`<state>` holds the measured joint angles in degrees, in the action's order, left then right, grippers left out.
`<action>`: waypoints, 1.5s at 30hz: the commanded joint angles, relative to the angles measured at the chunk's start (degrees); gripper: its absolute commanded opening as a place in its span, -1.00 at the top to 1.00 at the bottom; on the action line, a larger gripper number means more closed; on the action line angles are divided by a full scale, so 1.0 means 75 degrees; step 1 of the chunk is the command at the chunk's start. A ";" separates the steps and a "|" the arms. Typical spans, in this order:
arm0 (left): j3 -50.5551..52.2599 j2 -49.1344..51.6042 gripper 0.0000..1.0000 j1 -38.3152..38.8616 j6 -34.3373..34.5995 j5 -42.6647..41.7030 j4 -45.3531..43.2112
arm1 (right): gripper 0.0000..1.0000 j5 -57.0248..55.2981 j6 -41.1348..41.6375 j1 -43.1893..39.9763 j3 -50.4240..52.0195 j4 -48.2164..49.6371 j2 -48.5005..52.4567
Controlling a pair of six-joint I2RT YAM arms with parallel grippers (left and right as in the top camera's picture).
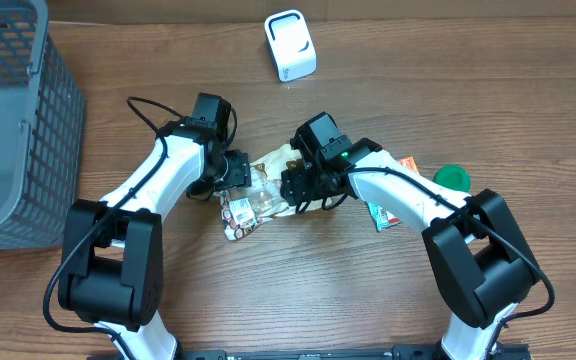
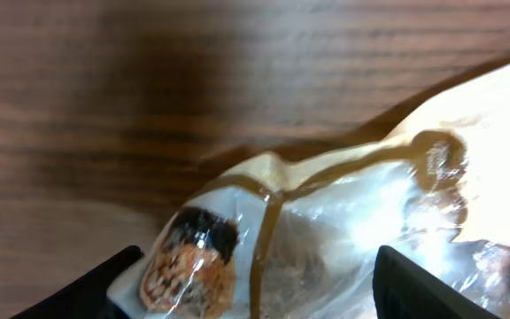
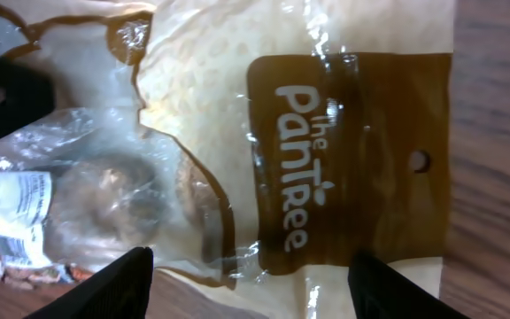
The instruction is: Scan the item barcode
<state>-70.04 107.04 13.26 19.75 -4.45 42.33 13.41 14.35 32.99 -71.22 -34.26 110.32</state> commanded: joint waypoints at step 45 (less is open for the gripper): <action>0.0079 0.0315 -0.45 0.0437 -0.0868 -0.0125 -0.0542 | -0.65 0.1451 0.0525 -0.0233 -0.1341 -0.1480 0.1253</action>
<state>-69.89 108.88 16.14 14.39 -5.28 38.50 20.32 18.00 29.74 -81.06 -45.74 118.06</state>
